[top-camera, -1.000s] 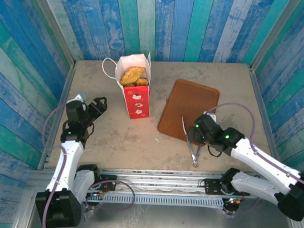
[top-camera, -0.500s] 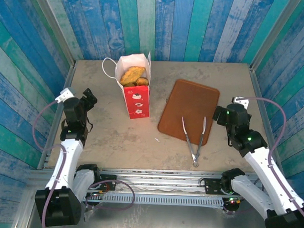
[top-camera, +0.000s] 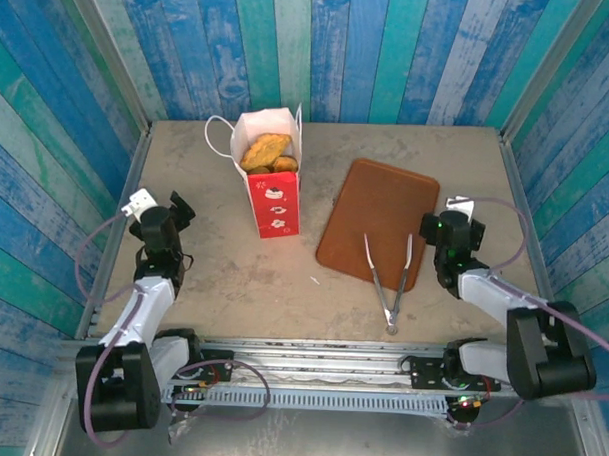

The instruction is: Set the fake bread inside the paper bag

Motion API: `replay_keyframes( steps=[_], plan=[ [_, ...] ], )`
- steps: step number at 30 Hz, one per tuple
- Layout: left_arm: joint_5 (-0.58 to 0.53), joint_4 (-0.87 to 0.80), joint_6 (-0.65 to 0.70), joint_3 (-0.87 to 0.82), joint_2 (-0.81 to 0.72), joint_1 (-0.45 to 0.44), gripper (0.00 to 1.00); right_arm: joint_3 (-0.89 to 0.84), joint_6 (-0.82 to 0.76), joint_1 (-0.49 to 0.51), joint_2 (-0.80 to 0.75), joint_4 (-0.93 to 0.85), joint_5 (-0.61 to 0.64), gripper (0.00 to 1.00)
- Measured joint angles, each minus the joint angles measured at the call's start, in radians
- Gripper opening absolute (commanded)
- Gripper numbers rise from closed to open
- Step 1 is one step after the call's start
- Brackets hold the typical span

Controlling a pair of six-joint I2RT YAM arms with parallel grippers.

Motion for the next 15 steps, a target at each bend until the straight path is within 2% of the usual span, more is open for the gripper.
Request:
replay_keyframes(
  steps=[7, 11, 15],
  plan=[
    [0.002, 0.117, 0.044, -0.039, 0.105, -0.024, 0.94, -0.041, -0.082, -0.054, 0.154, 0.286, -0.103, 1.00],
    [0.011, 0.265, 0.101, -0.071, 0.191, -0.047, 0.94, -0.042, -0.097, -0.069, 0.243, 0.367, -0.150, 1.00],
    [0.050, 0.451, 0.198, -0.104, 0.315, -0.089, 0.94, -0.037, -0.100, -0.072, 0.249, 0.372, -0.176, 1.00]
  ],
)
